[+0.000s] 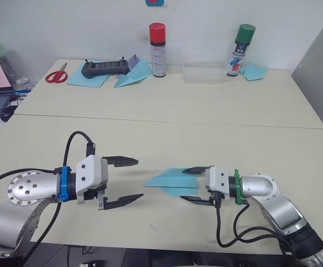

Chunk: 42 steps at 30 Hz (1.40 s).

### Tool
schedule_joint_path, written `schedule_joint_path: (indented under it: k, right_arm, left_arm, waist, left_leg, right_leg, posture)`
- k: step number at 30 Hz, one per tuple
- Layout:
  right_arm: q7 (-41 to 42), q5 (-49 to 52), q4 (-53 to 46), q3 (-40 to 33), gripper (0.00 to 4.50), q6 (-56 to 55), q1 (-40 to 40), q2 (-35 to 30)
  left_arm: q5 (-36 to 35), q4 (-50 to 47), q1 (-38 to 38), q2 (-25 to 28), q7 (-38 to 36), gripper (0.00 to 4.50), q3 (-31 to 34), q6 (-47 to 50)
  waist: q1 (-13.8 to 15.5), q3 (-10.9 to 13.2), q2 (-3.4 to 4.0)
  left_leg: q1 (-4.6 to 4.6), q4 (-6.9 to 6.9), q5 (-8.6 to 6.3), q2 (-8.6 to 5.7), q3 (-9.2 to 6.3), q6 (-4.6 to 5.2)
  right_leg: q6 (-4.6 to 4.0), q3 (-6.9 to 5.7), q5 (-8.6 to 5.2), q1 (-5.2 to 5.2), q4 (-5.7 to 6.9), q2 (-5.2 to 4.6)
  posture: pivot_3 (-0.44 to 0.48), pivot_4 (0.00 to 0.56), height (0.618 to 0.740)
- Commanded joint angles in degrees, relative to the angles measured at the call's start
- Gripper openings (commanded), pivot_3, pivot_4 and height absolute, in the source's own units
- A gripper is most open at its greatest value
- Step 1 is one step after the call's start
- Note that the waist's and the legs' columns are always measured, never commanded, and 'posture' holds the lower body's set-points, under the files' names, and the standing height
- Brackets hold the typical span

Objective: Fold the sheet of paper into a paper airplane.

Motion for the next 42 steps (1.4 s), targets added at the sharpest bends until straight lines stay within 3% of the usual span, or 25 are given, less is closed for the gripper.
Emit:
schedule_joint_path:
  k: [1, 5, 7, 13, 20, 28, 42]
  right_arm:
    - [-1.00, -1.29, 1.72, 0.46, 4.48, -1.73, -1.91, 1.57]
    - [-0.56, -2.29, 3.31, 0.99, 4.48, -3.99, -2.58, 2.55]
    - [-0.68, -2.18, 3.72, 0.84, 4.12, -4.57, -2.70, 3.04]
    - [-0.40, -1.32, 3.22, 0.10, 2.04, -3.86, -2.59, 3.33]
    - [0.47, -0.89, 2.22, -0.05, 2.04, -2.87, -2.70, 2.64]
    - [4.66, 7.06, -6.85, -2.21, 2.04, 1.79, -1.01, -0.70]
    - [1.66, -0.20, 3.13, 0.57, 2.04, -3.14, -4.86, 2.66]
  left_arm:
    - [0.10, -0.63, -1.27, -0.31, 0.51, 4.50, -0.35, -0.60]
    - [0.21, -0.44, -2.04, -0.44, 0.71, 4.50, -0.80, -0.46]
    - [0.19, -0.52, -2.12, -0.45, 0.77, 4.50, -0.83, -0.35]
    - [0.12, -0.89, -2.06, -0.37, 1.14, 4.50, -0.81, -0.10]
    - [0.00, -0.86, -2.51, -0.33, 1.22, 4.50, -1.17, 0.00]
    - [0.08, -0.75, -2.83, -0.44, 1.31, 4.50, -1.43, 0.11]
    - [-0.30, -1.26, -2.79, -0.24, 1.13, 4.50, -1.57, 0.52]
  waist:
    - [-0.02, 0.00, 0.00]
    - [-0.04, 0.00, 0.00]
    - [-0.05, 0.00, 0.00]
    - [-0.04, 0.00, 0.00]
    - [-0.03, 0.00, 0.00]
    - [0.00, 0.00, 0.00]
    - [-0.05, 0.00, 0.00]
  left_leg:
    - [0.01, 0.01, 0.00, 0.00, 0.01, 0.00]
    - [0.00, 0.01, 0.00, -0.01, 0.00, 0.00]
    - [-0.01, 0.01, 0.00, 0.00, 0.00, 0.00]
    - [0.00, 0.01, 0.00, 0.00, 0.00, 0.00]
    - [0.00, 0.01, 0.00, 0.00, 0.00, 0.00]
    - [0.00, 0.01, 0.00, 0.01, -0.02, 0.00]
    - [0.01, 0.03, 0.00, 0.00, -0.01, 0.00]
  right_leg:
    - [0.00, 0.00, 0.00, 0.00, 0.02, 0.00]
    - [-0.02, 0.00, 0.01, 0.00, 0.02, 0.00]
    - [-0.03, 0.00, 0.01, 0.00, 0.02, 0.00]
    - [-0.02, 0.00, 0.01, 0.00, 0.04, 0.00]
    - [-0.03, 0.00, 0.01, 0.00, 0.05, 0.00]
    - [0.00, -0.01, 0.00, 0.00, 0.05, 0.01]
    - [-0.02, 0.00, 0.00, -0.01, 0.09, 0.01]
  posture:
    - [0.000, 0.150, 0.740]
    - [0.000, 0.150, 0.740]
    - [0.000, 0.150, 0.740]
    - [0.000, 0.150, 0.740]
    - [0.000, 0.150, 0.740]
    - [0.000, 0.150, 0.740]
    - [0.000, 0.150, 0.740]
